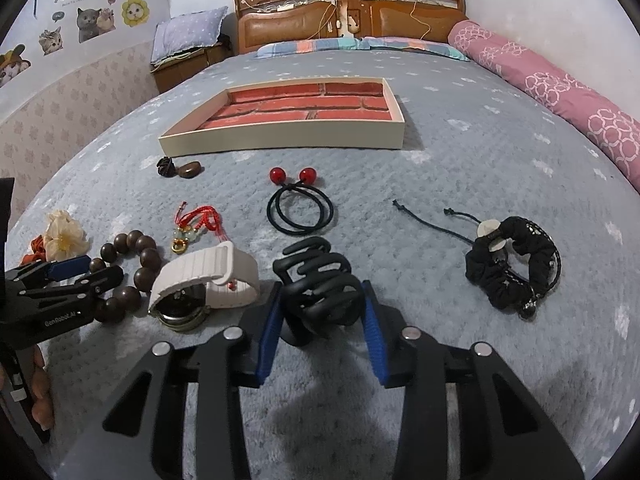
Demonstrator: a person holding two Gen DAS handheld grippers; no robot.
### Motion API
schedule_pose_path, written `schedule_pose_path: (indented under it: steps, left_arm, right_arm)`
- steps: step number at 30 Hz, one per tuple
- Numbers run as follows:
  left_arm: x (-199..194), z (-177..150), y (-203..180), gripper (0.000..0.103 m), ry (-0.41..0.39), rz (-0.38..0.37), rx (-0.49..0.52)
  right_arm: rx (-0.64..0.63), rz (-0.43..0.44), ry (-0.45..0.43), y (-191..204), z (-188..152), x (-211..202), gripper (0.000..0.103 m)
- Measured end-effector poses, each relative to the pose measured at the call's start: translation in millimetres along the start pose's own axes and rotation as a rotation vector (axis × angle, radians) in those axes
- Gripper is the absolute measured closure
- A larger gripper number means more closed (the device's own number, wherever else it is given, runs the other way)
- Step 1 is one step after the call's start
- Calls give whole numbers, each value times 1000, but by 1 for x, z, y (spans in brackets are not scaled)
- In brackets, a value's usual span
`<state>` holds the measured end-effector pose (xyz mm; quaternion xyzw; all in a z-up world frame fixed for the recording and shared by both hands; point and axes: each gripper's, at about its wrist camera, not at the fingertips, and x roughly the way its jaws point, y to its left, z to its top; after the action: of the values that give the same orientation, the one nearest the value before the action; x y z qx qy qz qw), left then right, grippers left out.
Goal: Organize jewelry
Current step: 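Close right tool on the black claw clip while left tool closes on the bead bracelet, then lift and carry the claw clip in right tool while left tool carries the bracelet over the tray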
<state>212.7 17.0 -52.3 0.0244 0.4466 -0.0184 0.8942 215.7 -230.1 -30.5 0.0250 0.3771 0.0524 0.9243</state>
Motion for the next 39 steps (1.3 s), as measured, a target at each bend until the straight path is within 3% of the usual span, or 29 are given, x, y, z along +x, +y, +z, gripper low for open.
schedule_pose_path:
  steps: [7, 9, 10, 21, 26, 39]
  left_arm:
    - [-2, 2, -7, 62, 2, -22, 36]
    - [-3, 2, -8, 79, -1, -25, 43]
    - [-3, 2, -9, 81, -2, -22, 42]
    - [-6, 4, 1, 85, -6, -79, -4]
    - [-19, 7, 4, 85, -45, -109, -27]
    - [-54, 44, 0, 85, -129, -141, 4]
  right_arm:
    - [4, -2, -9, -1, 0, -2, 65]
    - [11, -2, -17, -3, 1, -5, 66]
    - [11, -4, -23, -3, 2, -7, 66]
    - [11, -5, -50, -6, 12, -21, 66]
    - [7, -7, -60, -6, 16, -25, 66]
    - [-5, -12, -97, -5, 38, -36, 66]
